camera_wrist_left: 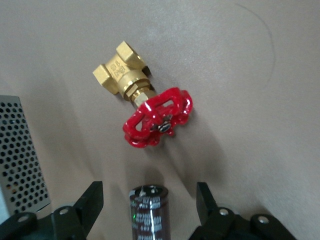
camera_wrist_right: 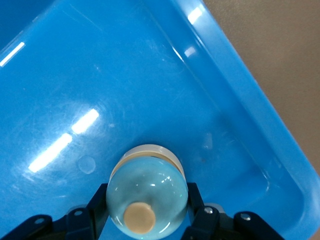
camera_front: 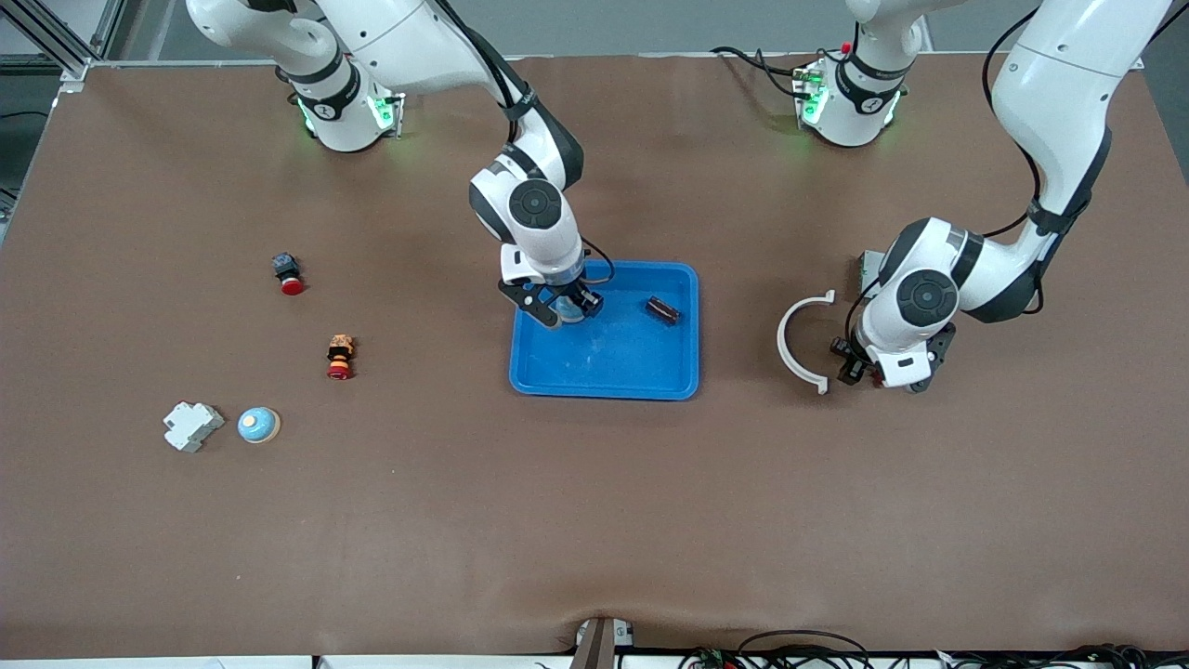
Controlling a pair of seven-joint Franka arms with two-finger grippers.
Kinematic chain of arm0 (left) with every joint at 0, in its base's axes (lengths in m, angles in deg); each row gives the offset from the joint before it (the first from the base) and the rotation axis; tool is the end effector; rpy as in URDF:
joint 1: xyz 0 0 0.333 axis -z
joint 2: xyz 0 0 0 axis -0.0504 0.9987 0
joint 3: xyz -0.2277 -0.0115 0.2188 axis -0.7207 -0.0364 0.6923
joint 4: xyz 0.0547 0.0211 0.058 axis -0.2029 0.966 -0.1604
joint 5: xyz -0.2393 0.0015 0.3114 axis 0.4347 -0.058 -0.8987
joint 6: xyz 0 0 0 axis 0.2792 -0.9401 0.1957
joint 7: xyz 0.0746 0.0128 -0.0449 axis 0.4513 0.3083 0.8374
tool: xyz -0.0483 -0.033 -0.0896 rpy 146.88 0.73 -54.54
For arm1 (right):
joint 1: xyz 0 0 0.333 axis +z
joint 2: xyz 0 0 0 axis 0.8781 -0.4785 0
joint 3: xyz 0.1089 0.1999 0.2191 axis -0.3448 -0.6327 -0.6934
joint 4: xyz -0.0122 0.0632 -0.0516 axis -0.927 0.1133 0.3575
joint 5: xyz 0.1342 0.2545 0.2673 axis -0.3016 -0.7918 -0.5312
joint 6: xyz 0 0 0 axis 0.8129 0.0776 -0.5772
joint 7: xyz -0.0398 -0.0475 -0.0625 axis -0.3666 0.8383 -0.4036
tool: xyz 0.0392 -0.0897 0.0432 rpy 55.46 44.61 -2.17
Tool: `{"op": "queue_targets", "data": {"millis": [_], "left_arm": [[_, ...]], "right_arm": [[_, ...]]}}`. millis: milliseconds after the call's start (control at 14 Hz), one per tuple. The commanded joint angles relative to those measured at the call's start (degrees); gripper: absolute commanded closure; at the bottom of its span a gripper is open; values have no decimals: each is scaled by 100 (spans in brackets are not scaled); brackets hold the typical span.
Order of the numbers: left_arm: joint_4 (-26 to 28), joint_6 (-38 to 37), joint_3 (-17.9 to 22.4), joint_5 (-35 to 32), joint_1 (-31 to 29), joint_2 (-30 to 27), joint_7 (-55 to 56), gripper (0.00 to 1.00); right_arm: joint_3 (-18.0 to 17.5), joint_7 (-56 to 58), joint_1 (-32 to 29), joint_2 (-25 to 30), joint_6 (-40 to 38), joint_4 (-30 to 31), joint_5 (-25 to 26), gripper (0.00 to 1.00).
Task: Place electrolytic capacitor and blue bell in tray
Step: 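Grasp the second capacitor while the right gripper releases the bell in the tray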
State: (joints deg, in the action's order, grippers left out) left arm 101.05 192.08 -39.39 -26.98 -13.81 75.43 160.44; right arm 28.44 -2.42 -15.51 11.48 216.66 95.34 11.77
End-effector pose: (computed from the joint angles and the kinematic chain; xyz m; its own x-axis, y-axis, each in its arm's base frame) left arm 0.5435 -0.0964 0.1745 0.5154 0.8520 0.0919 0.8519 -0.4977 -0.1632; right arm 0.4344 0.4660 0.1860 0.7709 -0.6332 -0.0690 -0.6368 -0.7684 -0.0631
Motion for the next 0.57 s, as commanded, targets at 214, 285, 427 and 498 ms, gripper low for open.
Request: {"op": "queue_targets", "data": {"millis": [214, 285, 427, 498], "left_arm": [[34, 138, -70, -287, -44, 91, 367, 28], [34, 138, -70, -279, -44, 99, 393, 34], [34, 138, -88, -279, 9, 99, 603, 54], [34, 129, -105, -270, 9, 91, 683, 72]], "right_arm": [[113, -226, 121, -115, 40, -104, 129, 1], [140, -270, 156, -115, 49, -104, 138, 0], [184, -279, 209, -115, 49, -104, 225, 0], [184, -279, 209, -115, 49, -104, 243, 0]]}}
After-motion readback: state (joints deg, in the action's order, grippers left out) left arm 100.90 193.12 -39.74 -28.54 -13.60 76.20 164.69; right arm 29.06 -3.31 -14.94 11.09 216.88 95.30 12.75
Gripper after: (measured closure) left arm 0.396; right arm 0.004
